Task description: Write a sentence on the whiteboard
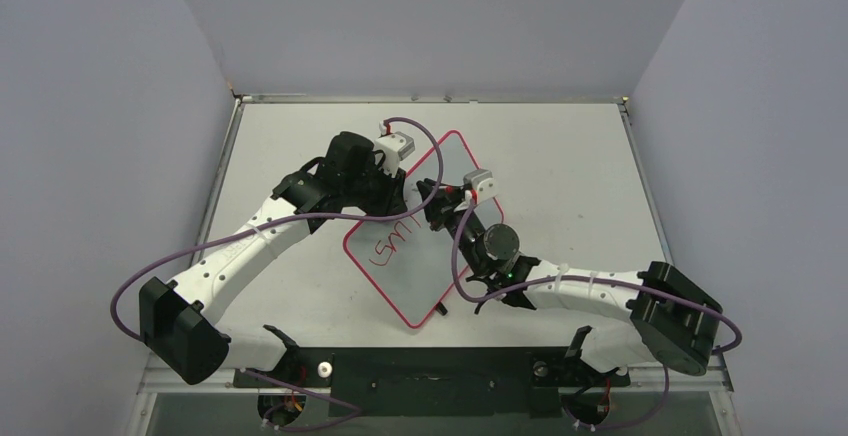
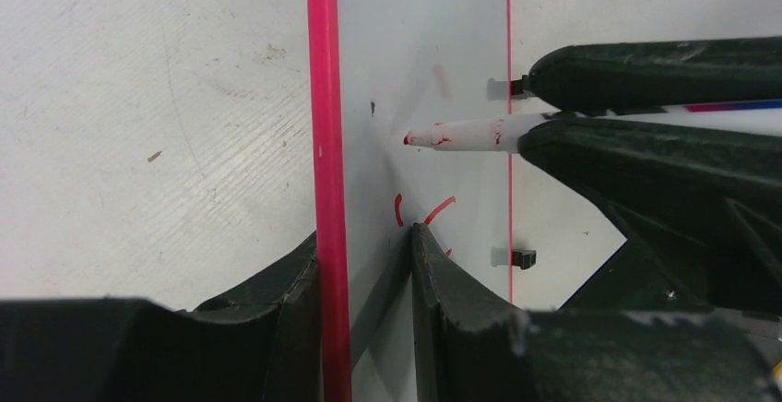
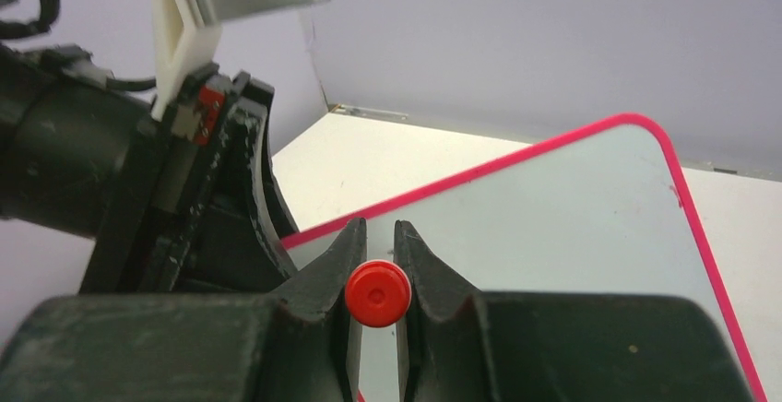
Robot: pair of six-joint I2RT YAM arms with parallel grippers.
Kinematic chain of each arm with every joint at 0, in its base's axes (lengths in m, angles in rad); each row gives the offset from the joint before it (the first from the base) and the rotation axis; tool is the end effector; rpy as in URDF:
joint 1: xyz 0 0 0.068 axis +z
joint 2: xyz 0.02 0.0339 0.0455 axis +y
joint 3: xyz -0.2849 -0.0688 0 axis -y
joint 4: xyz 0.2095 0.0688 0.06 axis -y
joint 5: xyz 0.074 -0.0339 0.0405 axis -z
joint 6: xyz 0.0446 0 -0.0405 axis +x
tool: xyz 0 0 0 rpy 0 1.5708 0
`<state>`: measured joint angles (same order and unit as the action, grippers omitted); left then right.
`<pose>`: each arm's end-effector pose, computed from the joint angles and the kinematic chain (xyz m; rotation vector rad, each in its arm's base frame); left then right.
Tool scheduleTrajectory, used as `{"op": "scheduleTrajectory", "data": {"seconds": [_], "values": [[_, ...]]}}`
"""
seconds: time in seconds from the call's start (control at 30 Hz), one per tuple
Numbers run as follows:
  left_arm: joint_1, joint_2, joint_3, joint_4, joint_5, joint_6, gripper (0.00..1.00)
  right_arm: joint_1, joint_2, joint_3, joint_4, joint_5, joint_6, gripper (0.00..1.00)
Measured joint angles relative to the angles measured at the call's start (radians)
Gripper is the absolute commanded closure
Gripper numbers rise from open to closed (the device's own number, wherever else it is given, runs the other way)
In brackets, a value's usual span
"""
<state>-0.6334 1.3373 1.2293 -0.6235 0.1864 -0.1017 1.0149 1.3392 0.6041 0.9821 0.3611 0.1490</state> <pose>0.2019 -0.1585 0.3490 0.7142 2.2488 -0.5836 0.1519 0.2146 0.3231 -0.2777 1.3503 0.7422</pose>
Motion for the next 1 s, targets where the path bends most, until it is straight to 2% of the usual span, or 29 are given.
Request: {"op": "scheduleTrajectory", "data": {"seconds": [0.57, 1.0], "values": [[0.0, 0.0, -0.001, 0.0, -0.001, 0.0, 1.0, -0.009, 0.048, 0.032, 0.034, -0.009, 0.03, 1.0], [0.0, 0.0, -0.001, 0.0, -0.003, 0.0, 1.0, -0.013, 0.005, -0.096, 0.061, -0.001, 0.099, 1.0]]}}
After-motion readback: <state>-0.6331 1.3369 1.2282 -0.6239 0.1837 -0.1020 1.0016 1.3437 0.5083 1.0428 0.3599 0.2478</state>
